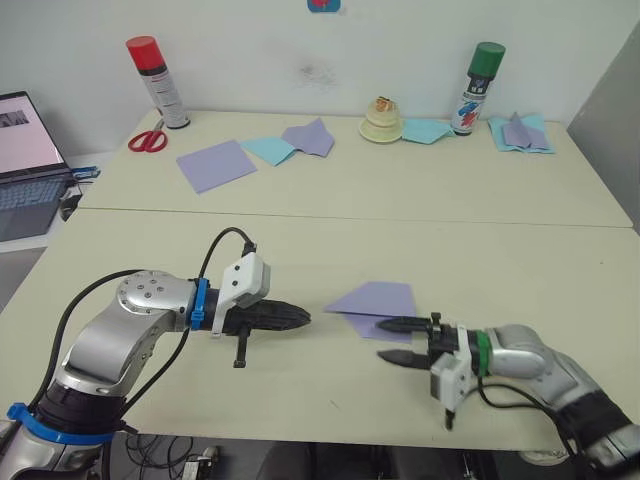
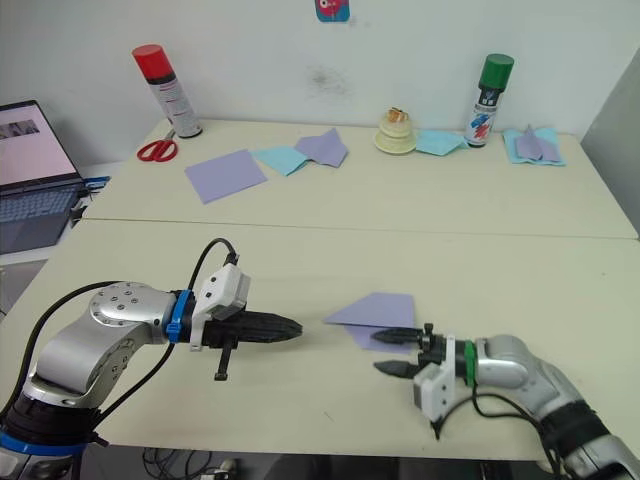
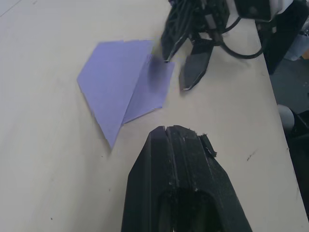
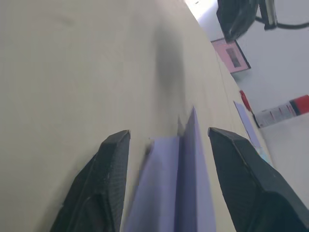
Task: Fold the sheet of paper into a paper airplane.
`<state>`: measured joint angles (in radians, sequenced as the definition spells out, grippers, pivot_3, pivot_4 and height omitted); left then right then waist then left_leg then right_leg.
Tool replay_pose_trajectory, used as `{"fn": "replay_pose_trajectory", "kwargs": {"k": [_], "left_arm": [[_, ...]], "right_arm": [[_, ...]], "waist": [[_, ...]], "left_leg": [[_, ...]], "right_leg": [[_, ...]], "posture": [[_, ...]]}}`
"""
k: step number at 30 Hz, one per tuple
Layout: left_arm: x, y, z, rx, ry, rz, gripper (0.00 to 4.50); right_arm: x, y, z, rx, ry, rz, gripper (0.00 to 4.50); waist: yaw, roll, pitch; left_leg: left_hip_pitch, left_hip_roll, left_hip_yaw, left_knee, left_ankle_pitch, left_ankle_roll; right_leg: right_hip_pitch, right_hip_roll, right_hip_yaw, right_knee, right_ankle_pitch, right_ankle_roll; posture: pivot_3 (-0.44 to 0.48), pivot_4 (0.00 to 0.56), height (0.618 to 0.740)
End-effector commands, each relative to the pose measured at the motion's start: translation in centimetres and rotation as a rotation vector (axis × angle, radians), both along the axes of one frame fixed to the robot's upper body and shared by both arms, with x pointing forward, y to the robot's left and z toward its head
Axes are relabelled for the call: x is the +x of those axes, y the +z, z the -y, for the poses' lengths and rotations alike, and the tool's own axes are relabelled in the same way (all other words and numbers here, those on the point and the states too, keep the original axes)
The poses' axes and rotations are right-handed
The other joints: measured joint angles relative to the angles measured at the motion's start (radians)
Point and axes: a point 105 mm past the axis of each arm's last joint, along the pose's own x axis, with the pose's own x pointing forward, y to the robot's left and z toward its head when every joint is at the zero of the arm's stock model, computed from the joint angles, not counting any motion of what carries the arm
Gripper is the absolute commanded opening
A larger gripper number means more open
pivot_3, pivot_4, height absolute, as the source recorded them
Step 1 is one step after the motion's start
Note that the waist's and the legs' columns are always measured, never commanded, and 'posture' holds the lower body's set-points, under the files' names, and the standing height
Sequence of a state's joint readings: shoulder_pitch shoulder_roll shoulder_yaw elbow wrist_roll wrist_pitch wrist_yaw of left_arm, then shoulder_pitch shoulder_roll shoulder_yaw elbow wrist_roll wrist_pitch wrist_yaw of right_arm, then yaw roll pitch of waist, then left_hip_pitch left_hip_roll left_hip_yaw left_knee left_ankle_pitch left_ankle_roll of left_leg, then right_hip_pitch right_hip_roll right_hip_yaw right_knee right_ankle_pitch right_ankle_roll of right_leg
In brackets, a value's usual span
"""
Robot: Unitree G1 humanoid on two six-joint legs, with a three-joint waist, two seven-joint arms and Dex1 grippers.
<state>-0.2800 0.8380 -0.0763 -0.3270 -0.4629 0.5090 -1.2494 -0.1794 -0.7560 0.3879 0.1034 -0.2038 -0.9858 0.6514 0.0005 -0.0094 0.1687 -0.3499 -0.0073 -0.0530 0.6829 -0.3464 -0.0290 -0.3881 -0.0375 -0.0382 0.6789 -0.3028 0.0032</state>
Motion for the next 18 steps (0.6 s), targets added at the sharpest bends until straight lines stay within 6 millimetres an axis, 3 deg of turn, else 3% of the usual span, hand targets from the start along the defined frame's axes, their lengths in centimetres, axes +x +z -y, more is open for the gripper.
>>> {"fn": "replay_pose_trajectory", "kwargs": {"k": [1, 4, 6, 10, 14, 18], "left_arm": [[-0.1, 0.7, 0.1, 0.002, -0.015, 0.047, 0.00], [0.4, 0.7, -0.1, -0.002, 0.010, 0.065, 0.00], [0.6, 0.8, 0.0, -0.008, 0.016, 0.072, 0.00], [0.9, 0.8, 0.4, -0.014, 0.010, 0.082, 0.00], [1.3, 0.6, 0.8, -0.017, 0.011, 0.092, 0.00], [1.9, -0.1, 0.8, -0.017, 0.030, 0.103, 0.00]], "right_arm": [[-1.1, 3.3, -0.5, 0.127, 0.015, -0.030, 2.75], [0.9, 5.0, -0.5, 0.199, -0.107, -0.087, 2.13], [2.9, 5.8, -0.4, 0.256, -0.211, -0.159, 1.42], [5.4, 4.9, -0.1, 0.205, -0.301, -0.219, 0.03], [7.0, 3.1, 0.2, 0.117, -0.371, -0.287, 0.03], [6.7, 1.0, 0.6, 0.019, -0.369, -0.336, 0.03]], "waist": [[-0.001, 0.000, 0.000], [-0.006, 0.000, 0.000], [-0.005, 0.000, 0.000], [-0.003, 0.000, 0.000], [0.001, -0.001, 0.000], [-0.001, -0.001, 0.000]], "left_leg": [[0.000, 0.000, 0.000, 0.000, 0.000, 0.000], [0.002, 0.000, 0.000, 0.001, 0.000, 0.000], [0.003, 0.001, 0.000, 0.001, 0.000, 0.000], [0.002, 0.001, -0.001, 0.001, 0.000, 0.001], [0.000, 0.000, 0.000, 0.001, 0.000, 0.000], [0.000, 0.000, 0.000, 0.001, 0.000, 0.000]], "right_leg": [[0.000, 0.000, 0.000, 0.000, 0.000, 0.000], [0.001, 0.001, 0.000, 0.002, 0.001, -0.001], [0.001, 0.001, 0.000, 0.003, 0.001, -0.002], [0.001, 0.002, 0.000, 0.002, 0.001, -0.002], [0.000, 0.001, 0.000, 0.000, 0.001, -0.002], [0.000, 0.001, 0.000, 0.000, 0.001, -0.002]], "posture": [[0.000, 0.150, 0.717], [0.000, 0.150, 0.717], [0.000, 0.150, 0.717], [0.000, 0.150, 0.717], [0.000, 0.150, 0.717], [0.000, 0.150, 0.717]]}}
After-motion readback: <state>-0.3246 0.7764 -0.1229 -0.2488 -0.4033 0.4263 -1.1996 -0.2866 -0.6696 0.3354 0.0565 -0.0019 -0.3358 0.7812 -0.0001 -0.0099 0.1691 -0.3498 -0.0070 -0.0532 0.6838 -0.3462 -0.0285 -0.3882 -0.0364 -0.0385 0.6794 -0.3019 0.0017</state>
